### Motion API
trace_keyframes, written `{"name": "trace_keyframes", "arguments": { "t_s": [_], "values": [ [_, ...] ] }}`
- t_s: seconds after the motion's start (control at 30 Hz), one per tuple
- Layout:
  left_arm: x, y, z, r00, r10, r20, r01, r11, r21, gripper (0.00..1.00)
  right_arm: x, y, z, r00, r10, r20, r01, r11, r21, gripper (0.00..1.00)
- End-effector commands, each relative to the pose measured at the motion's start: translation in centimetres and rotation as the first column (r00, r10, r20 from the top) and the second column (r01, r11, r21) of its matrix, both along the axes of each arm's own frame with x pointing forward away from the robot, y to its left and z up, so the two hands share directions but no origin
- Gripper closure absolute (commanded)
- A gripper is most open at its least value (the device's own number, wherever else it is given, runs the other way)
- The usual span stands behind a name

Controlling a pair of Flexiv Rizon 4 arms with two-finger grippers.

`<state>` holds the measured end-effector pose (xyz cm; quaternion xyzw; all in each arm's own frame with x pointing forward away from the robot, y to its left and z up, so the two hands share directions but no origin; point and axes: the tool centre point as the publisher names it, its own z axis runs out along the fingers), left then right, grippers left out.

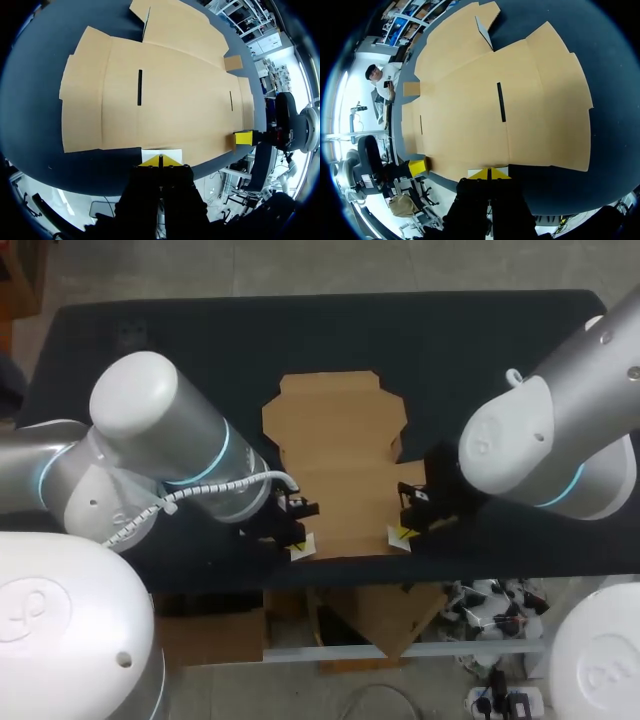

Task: Assemble the packaging by folding the flat box into shape, placing the metal phone stand inside, and closing the box properly

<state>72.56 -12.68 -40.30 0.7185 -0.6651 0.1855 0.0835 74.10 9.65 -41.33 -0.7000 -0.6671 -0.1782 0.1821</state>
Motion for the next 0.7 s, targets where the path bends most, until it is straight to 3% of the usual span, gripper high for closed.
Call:
{"name": "trace_keyframes", "arguments": {
  "t_s": [0.03, 0.7],
  "values": [
    [-0.32, -0.57, -0.11, 1.0, 0.005, 0.011, -0.005, 1.0, 0.01, 1.0, -0.19, 0.38, -0.09, 1.0, -0.004, 0.005, 0.004, 1.0, -0.008, 1.0],
    [-0.29, -0.95, -0.92, 0.999, 0.002, 0.045, -0.003, 1.0, 0.014, 1.0, -0.59, 0.71, -0.35, 1.0, -0.03, 0.005, 0.03, 0.999, -0.043, 1.0]
  ]
}}
